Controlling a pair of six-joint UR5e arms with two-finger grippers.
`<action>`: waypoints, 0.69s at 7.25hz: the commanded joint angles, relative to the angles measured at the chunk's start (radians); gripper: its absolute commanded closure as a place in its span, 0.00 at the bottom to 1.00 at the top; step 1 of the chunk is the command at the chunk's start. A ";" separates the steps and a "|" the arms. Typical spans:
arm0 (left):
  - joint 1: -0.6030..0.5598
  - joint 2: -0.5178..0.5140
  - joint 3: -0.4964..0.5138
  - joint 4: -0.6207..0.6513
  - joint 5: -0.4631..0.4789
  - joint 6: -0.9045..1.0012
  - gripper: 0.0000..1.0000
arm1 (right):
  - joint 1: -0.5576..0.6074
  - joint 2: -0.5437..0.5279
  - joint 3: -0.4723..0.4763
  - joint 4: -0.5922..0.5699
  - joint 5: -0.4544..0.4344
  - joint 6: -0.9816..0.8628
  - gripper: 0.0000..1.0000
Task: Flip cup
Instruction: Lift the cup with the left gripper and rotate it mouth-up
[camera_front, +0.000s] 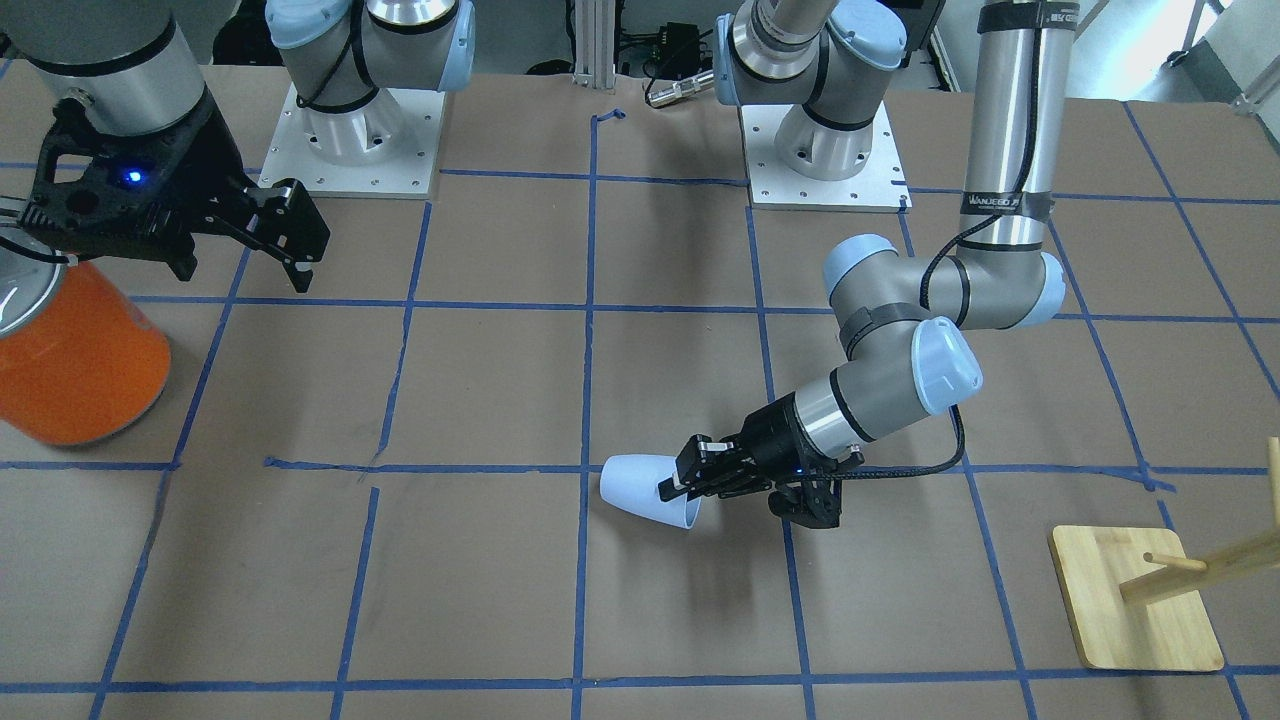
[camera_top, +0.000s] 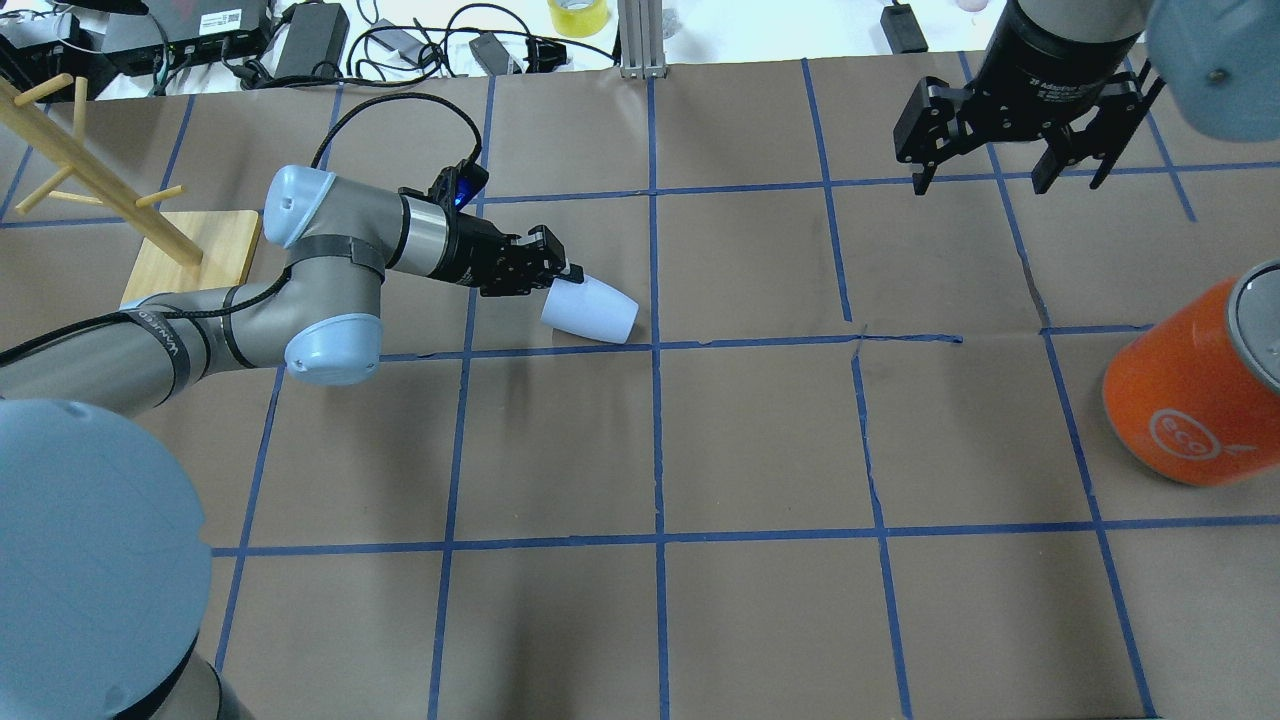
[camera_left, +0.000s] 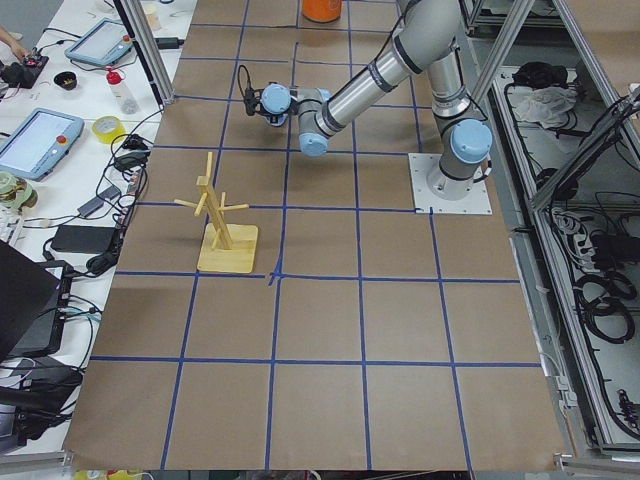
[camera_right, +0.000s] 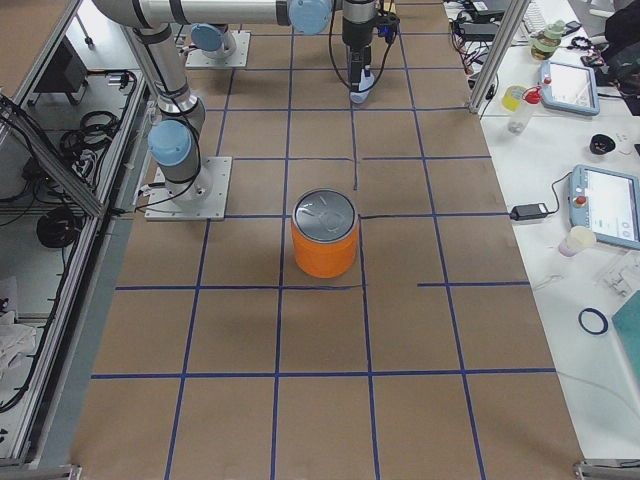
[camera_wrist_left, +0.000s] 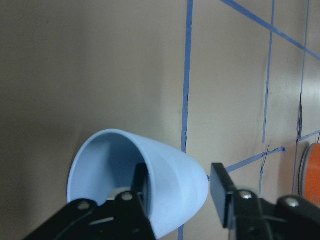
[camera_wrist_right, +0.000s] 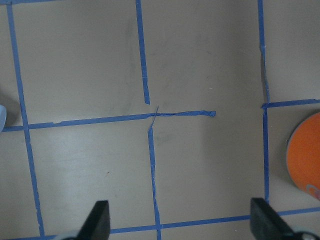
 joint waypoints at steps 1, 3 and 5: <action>0.001 0.001 0.000 0.002 0.002 -0.002 0.99 | 0.000 0.000 0.003 0.000 0.000 0.000 0.00; -0.001 0.025 0.000 0.000 0.005 -0.059 1.00 | 0.000 0.000 0.005 0.000 0.000 0.000 0.00; -0.001 0.061 0.043 -0.004 0.020 -0.179 1.00 | 0.000 0.000 0.008 0.000 0.000 0.000 0.00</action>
